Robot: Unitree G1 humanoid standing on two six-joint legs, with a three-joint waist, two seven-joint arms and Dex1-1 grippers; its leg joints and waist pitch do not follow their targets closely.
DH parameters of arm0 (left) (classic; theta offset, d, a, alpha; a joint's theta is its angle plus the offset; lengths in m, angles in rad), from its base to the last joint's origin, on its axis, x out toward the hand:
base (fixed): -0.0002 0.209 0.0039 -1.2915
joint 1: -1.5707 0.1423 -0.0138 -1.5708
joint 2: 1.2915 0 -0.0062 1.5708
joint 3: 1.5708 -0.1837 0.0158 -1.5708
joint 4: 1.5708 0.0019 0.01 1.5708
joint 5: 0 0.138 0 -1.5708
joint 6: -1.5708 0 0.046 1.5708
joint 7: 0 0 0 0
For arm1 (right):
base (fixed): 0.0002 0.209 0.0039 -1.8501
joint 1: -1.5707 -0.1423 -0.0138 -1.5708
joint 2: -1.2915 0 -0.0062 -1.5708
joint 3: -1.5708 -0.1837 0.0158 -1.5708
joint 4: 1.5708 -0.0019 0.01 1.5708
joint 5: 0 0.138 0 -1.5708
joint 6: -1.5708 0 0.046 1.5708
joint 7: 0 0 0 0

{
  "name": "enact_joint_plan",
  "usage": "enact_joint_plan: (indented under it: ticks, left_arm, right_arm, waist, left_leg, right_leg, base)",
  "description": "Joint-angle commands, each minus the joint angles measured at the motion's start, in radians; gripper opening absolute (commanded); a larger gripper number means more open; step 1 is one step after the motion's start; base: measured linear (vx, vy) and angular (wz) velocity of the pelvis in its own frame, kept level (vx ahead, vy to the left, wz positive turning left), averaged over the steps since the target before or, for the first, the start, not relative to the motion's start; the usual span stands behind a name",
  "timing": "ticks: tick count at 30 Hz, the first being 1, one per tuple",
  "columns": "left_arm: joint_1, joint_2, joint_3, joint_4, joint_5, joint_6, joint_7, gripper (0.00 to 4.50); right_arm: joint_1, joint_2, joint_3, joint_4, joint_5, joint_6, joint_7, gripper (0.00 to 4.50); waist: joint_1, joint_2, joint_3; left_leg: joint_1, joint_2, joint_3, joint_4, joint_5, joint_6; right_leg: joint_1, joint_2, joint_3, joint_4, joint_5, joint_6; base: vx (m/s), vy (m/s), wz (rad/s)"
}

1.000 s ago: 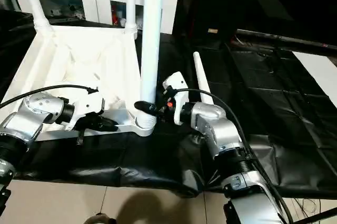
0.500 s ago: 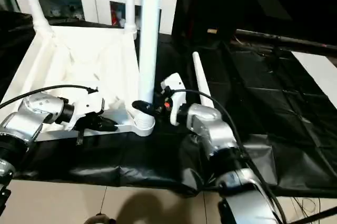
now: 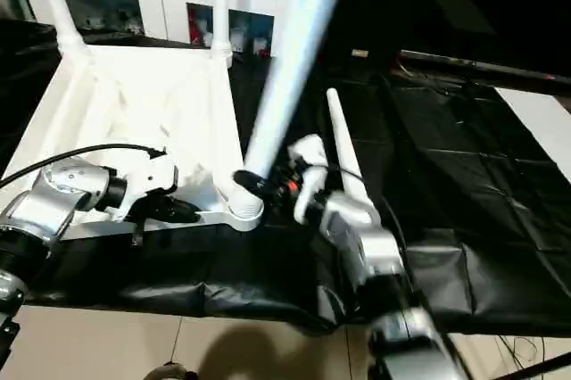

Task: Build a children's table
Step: Insert table leg to table base

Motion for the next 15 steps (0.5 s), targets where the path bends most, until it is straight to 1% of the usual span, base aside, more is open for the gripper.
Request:
enact_joint_plan:
  ticks: [1,2,4,5,6,7,8,9,10,11,12,13,14,15]
  left_arm:
    - [-0.014,0.012,0.032,-0.013,0.008,0.011,0.062,0.0]
    - [-0.008,0.013,0.033,-0.024,0.006,0.019,0.066,0.0]
    - [-0.007,0.013,0.032,-0.026,0.006,0.02,0.065,0.0]
    - [0.0,0.017,0.027,-0.04,0.005,0.025,0.056,0.0]
    - [0.001,0.018,0.024,-0.043,0.005,0.024,0.051,0.0]
    - [0.002,0.018,0.022,-0.044,0.005,0.023,0.049,0.0]
    - [0.002,0.019,0.019,-0.045,0.005,0.02,0.043,0.0]
    - [0.002,0.02,0.017,-0.048,0.004,0.019,0.035,0.0]
    - [0.002,0.02,0.017,-0.049,0.003,0.019,0.034,0.0]
    - [0.002,0.022,0.015,-0.055,-0.001,0.02,0.019,0.0]
    - [0.002,0.022,0.015,-0.055,-0.001,0.02,0.019,0.0]
    - [0.001,0.022,0.012,-0.056,-0.002,0.019,0.011,0.0]
    - [0.002,0.024,0.01,-0.058,0.0,0.018,0.008,0.0]
    - [0.002,0.025,0.007,-0.06,0.002,0.016,0.005,0.0]
  right_arm:
    - [0.05,-0.018,0.016,0.014,-0.038,0.005,-0.008,1.86]
    - [0.085,-0.024,0.038,-0.022,-0.058,-0.011,-0.003,1.86]
    - [0.086,-0.026,0.041,-0.025,-0.06,-0.01,-0.001,1.86]
    - [0.093,-0.035,0.066,-0.04,-0.075,-0.005,0.013,1.86]
    - [0.091,-0.039,0.077,-0.043,-0.082,-0.001,0.021,1.86]
    - [0.089,-0.041,0.081,-0.043,-0.085,0.001,0.024,1.86]
    - [0.084,-0.044,0.089,-0.044,-0.087,0.011,0.032,1.86]
    - [0.074,-0.05,0.1,-0.044,-0.091,0.023,0.044,1.86]
    - [0.072,-0.051,0.101,-0.044,-0.091,0.025,0.046,1.86]
    - [0.053,-0.064,0.124,-0.042,-0.099,0.046,0.072,1.86]
    - [0.053,-0.064,0.124,-0.042,-0.099,0.046,0.072,1.86]
    - [0.038,-0.072,0.135,-0.033,-0.105,0.053,0.088,1.86]
    - [0.019,-0.08,0.146,-0.023,-0.112,0.061,0.106,1.86]
    - [0.002,-0.088,0.157,-0.014,-0.119,0.069,0.126,1.86]
  waist:
    - [-0.005,0.028,-0.053]
    - [-0.003,0.026,-0.051]
    - [-0.003,0.025,-0.051]
    - [-0.005,0.023,-0.049]
    - [-0.006,0.022,-0.048]
    - [-0.007,0.023,-0.047]
    - [-0.006,0.02,-0.047]
    - [-0.006,0.018,-0.047]
    - [-0.007,0.019,-0.048]
    - [-0.008,0.015,-0.049]
    - [-0.008,0.018,-0.049]
    - [-0.011,0.008,-0.051]
    - [-0.011,0.007,-0.052]
    - [-0.011,0.008,-0.052]
  left_leg:
    - [0.045,0.087,-0.054,-0.102,-0.491,-0.117]
    - [0.044,0.087,-0.054,-0.102,-0.483,-0.111]
    - [0.043,0.087,-0.054,-0.104,-0.473,-0.107]
    - [0.039,0.088,-0.056,-0.106,-0.47,-0.106]
    - [0.036,0.088,-0.057,-0.107,-0.467,-0.105]
    - [0.039,0.088,-0.057,-0.107,-0.472,-0.105]
    - [0.046,0.087,-0.055,-0.102,-0.482,-0.104]
    - [0.044,0.088,-0.057,-0.102,-0.472,-0.1]
    - [0.042,0.088,-0.057,-0.104,-0.465,-0.099]
    - [0.043,0.089,-0.055,-0.105,-0.454,-0.099]
    - [0.043,0.089,-0.054,-0.105,-0.452,-0.1]
    - [0.041,0.089,-0.052,-0.106,-0.445,-0.099]
    - [0.04,0.09,-0.053,-0.106,-0.435,-0.099]
    - [0.042,0.089,-0.05,-0.105,-0.425,-0.101]
  right_leg:
    - [-0.001,-0.117,0.077,-0.107,-0.4,-0.17]
    - [0.001,-0.12,0.078,-0.11,-0.41,-0.167]
    - [0.002,-0.12,0.078,-0.111,-0.417,-0.162]
    - [0.005,-0.119,0.077,-0.111,-0.428,-0.16]
    - [0.006,-0.121,0.076,-0.112,-0.448,-0.153]
    - [0.004,-0.121,0.076,-0.114,-0.462,-0.15]
    - [-0.002,-0.123,0.078,-0.12,-0.486,-0.147]
    - [0.001,-0.125,0.077,-0.119,-0.491,-0.147]
    - [0.003,-0.123,0.077,-0.119,-0.487,-0.146]
    - [0.001,-0.12,0.076,-0.115,-0.463,-0.148]
    - [0.002,-0.119,0.076,-0.115,-0.453,-0.151]
    - [0.003,-0.117,0.075,-0.113,-0.442,-0.153]
    - [0.005,-0.118,0.075,-0.11,-0.431,-0.155]
    - [0.002,-0.116,0.076,-0.107,-0.398,-0.164]
  base:
    - [0.0,0.0,0.0]
    - [0.0,0.0,0.0]
    - [0.0,0.0,0.0]
    - [0.0,0.0,0.0]
    - [0.0,0.0,0.0]
    - [0.0,0.0,0.0]
    - [0.0,0.0,0.0]
    - [0.0,0.0,0.0]
    - [0.0,0.0,0.0]
    - [0.0,0.0,0.0]
    - [0.0,0.0,0.0]
    - [0.0,0.0,0.0]
    - [0.0,0.0,0.0]
    - [0.0,0.0,0.0]
